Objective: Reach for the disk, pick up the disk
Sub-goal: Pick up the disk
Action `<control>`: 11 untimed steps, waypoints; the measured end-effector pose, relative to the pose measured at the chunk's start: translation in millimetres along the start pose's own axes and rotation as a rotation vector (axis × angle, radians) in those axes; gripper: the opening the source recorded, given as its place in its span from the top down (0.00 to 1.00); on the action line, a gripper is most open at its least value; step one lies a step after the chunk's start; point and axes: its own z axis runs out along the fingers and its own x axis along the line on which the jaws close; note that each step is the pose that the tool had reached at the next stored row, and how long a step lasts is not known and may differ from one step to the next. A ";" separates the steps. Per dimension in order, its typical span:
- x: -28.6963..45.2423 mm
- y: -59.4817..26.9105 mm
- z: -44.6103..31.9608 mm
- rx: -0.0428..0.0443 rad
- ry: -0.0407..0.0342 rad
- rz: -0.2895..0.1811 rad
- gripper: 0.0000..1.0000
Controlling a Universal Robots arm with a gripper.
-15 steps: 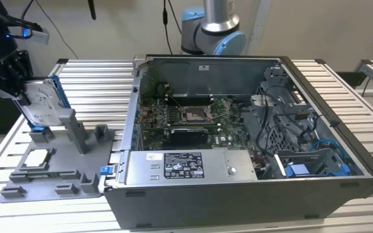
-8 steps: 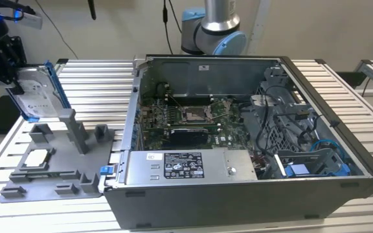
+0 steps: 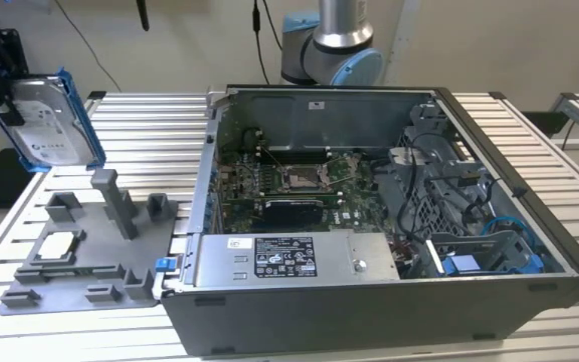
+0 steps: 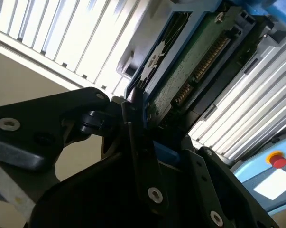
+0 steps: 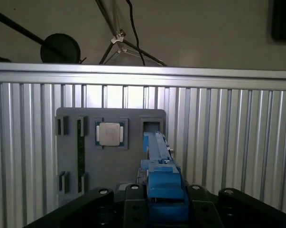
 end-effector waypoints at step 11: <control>-0.9 -0.7 -49.1 0.0000 0.0000 0.000 1.00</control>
